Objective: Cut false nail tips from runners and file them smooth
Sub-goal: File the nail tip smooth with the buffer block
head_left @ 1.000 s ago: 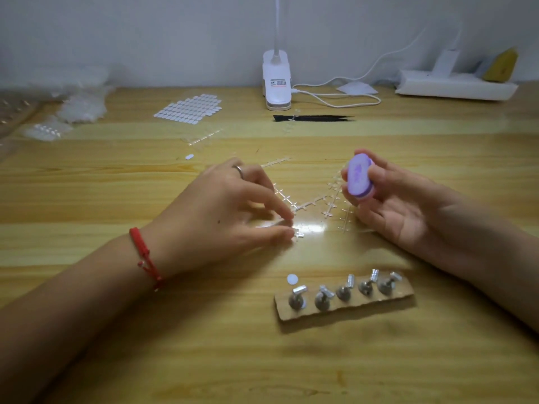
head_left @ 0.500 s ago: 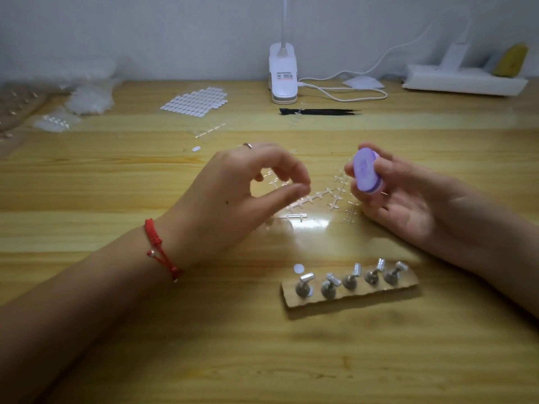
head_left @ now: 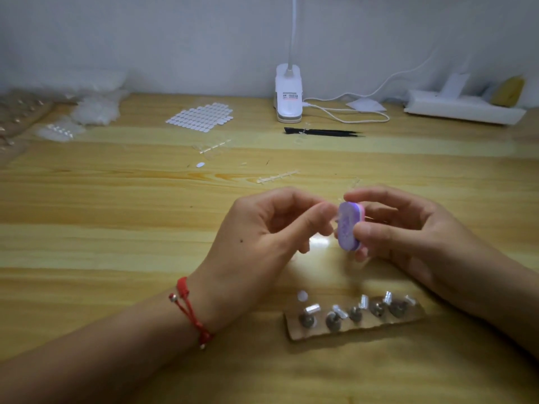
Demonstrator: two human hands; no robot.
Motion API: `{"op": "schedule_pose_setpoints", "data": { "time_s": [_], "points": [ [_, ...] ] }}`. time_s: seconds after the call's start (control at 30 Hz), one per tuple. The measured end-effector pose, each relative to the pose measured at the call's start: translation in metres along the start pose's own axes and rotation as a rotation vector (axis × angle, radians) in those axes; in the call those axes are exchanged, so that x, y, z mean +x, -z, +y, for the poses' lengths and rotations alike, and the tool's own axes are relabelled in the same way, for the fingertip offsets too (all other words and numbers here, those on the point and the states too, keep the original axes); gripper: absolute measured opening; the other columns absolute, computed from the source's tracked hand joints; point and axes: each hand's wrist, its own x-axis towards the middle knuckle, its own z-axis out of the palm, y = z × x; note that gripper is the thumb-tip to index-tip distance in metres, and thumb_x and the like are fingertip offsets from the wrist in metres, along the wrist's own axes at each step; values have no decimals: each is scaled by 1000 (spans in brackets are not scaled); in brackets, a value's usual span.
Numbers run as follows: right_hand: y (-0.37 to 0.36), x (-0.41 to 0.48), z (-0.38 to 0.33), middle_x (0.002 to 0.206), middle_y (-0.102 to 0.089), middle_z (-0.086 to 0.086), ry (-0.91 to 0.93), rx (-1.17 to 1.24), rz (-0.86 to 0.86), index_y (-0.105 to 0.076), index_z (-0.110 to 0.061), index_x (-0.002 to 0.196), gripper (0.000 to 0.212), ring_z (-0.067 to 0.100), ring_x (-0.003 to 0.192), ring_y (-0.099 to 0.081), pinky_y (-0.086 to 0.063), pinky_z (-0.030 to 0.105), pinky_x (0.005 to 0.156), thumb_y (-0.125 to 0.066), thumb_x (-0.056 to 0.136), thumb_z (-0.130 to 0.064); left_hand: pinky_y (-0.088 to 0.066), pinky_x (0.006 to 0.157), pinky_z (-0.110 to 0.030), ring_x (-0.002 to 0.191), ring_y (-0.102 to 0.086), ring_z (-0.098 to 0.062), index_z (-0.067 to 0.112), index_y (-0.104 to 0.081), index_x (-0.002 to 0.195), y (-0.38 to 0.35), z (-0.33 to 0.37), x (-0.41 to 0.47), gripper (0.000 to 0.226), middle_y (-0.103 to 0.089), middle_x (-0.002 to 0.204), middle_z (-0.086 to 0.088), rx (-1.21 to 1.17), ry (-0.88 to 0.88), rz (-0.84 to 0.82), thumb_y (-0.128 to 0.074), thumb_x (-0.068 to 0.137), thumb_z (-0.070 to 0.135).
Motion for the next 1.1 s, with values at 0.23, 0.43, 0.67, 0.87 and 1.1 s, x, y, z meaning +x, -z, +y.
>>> {"op": "schedule_pose_setpoints", "data": {
  "time_s": [0.23,0.43,0.67,0.87,1.1],
  "points": [
    [-4,-3,-1,93,-75,11,-1,-154,-29,-74,-23,97,47,19,72,-72,-56,23,65,-91,56,-38,-39,48,-7,42,-49,-1,21,-64,58,3,2,3,19,-60,48,8,-22,93,8,-68,71,35],
    [-9,-4,-3,95,-75,15,-19,-181,-47,-73,-24,86,36,27,82,-74,-58,28,67,-92,57,-30,-36,42,-11,39,-44,-4,24,-64,54,1,1,4,23,-58,49,8,27,138,20,-68,66,44],
    [-12,-2,-2,89,-74,7,32,-133,81,-75,-22,80,33,21,69,-73,-56,22,61,-90,52,-17,-34,41,-9,36,-41,1,29,-62,50,0,3,5,27,-51,42,12,50,160,-32,-62,73,41],
    [-12,-2,-1,86,-74,7,53,-81,94,-74,-22,80,28,20,68,-73,-56,21,62,-87,56,-17,-31,40,-8,36,-40,2,25,-61,55,-1,1,5,27,-49,43,14,46,164,-6,-60,74,43],
    [-11,-1,0,85,-73,4,72,-73,120,-74,-23,79,31,21,70,-73,-57,23,63,-89,53,-17,-31,42,-4,37,-44,4,23,-60,60,-2,0,5,25,-49,44,17,71,140,-6,-58,75,43]
  ]
}}
